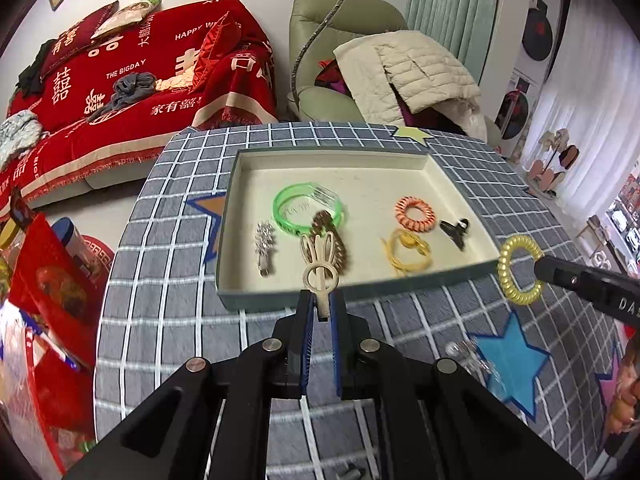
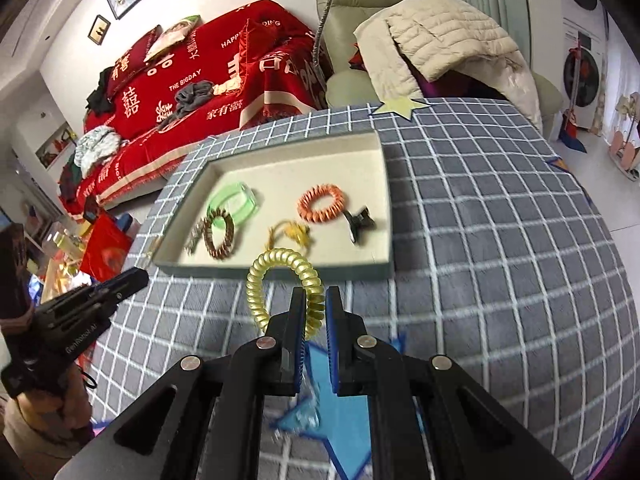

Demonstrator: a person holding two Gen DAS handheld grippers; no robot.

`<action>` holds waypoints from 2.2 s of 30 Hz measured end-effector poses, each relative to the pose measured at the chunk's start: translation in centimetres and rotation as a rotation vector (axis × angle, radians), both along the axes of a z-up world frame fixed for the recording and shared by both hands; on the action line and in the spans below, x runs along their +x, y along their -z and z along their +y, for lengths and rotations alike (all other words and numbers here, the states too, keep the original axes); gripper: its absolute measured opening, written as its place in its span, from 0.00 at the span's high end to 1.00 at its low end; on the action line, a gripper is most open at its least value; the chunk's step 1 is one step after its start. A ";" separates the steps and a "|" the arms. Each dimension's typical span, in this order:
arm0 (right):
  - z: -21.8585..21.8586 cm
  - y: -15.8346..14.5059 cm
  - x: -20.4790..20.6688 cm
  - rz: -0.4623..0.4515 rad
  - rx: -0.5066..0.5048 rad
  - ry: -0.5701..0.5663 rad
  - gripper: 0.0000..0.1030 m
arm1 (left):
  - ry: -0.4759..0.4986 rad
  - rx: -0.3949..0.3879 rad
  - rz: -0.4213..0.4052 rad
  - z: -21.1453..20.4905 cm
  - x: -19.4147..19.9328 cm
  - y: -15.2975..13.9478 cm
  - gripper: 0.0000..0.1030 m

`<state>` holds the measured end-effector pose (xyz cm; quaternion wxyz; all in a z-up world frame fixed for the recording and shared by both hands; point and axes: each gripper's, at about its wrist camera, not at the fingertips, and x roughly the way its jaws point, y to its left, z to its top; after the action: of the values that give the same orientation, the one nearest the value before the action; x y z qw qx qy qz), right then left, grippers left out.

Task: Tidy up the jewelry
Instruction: 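Carry both items over the tray and open the right tool to drop the yellow coil tie, then lower the bunny hair clip into the tray and open the left tool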

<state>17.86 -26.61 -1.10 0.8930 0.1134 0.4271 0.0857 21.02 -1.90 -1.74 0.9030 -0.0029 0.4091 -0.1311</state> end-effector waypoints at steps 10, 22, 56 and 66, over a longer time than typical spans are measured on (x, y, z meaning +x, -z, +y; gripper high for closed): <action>0.5 1.7 7.1 0.046 0.077 0.014 0.90 | -0.009 0.034 0.028 -0.5 5.6 1.3 0.72; 1.4 4.0 11.9 0.078 0.030 0.034 0.90 | -0.013 0.100 0.070 -1.6 9.0 4.3 0.72; 1.7 2.2 8.7 0.009 0.071 0.052 0.65 | -0.037 0.190 -0.006 -2.8 7.8 3.1 0.72; 2.1 1.7 7.1 0.007 0.027 0.045 0.65 | -0.043 0.163 -0.032 -2.1 6.2 1.5 0.72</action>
<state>25.01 -24.49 -2.77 0.8914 0.1356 0.4265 0.0708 27.20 -4.04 -3.29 0.9092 0.0642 0.4039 -0.0780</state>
